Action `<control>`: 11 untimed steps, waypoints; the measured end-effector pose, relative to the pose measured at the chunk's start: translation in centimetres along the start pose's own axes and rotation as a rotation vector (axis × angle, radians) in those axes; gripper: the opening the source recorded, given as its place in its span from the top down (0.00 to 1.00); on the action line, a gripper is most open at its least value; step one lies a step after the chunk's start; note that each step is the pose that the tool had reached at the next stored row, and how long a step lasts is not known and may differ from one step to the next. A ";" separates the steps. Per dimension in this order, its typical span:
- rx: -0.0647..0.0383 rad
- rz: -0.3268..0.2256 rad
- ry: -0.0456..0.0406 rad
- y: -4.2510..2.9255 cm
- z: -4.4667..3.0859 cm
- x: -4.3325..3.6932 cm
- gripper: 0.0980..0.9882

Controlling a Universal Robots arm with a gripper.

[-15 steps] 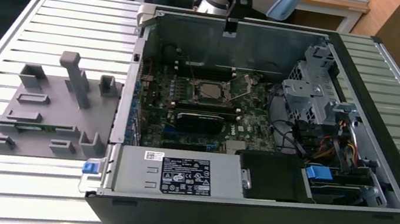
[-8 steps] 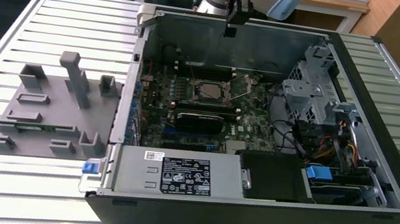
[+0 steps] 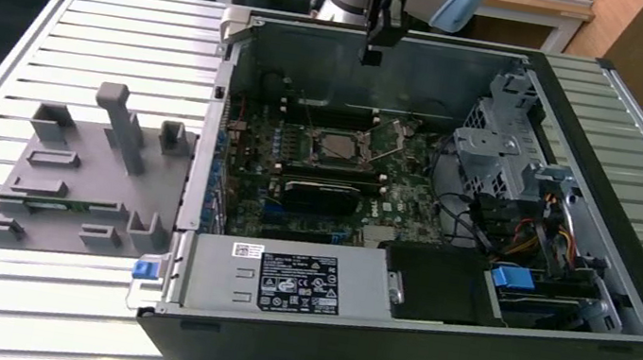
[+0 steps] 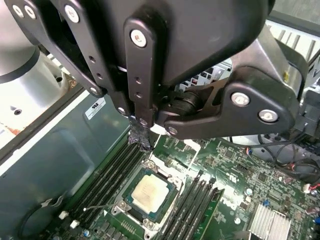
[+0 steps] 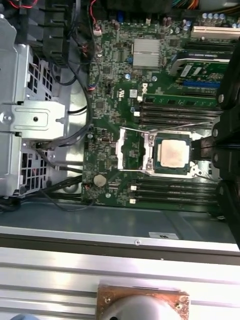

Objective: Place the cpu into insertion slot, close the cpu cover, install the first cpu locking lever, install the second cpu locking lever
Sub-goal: 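Close the cpu cover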

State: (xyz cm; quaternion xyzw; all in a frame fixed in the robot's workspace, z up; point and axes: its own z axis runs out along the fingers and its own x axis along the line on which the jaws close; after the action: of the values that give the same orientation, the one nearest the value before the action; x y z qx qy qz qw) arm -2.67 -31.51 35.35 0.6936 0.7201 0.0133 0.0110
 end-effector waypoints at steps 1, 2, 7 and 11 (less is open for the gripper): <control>0.000 0.000 0.0000 0.07 0.17 0.06 0.99; 0.000 0.000 0.0000 0.11 0.36 0.11 0.99; 0.000 0.000 0.0001 0.09 1.25 0.01 0.99; 0.000 0.000 0.0001 0.05 1.78 -0.42 0.99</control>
State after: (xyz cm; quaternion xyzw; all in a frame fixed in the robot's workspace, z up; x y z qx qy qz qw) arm -2.54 -31.92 33.57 0.6936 0.7201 0.0132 0.0108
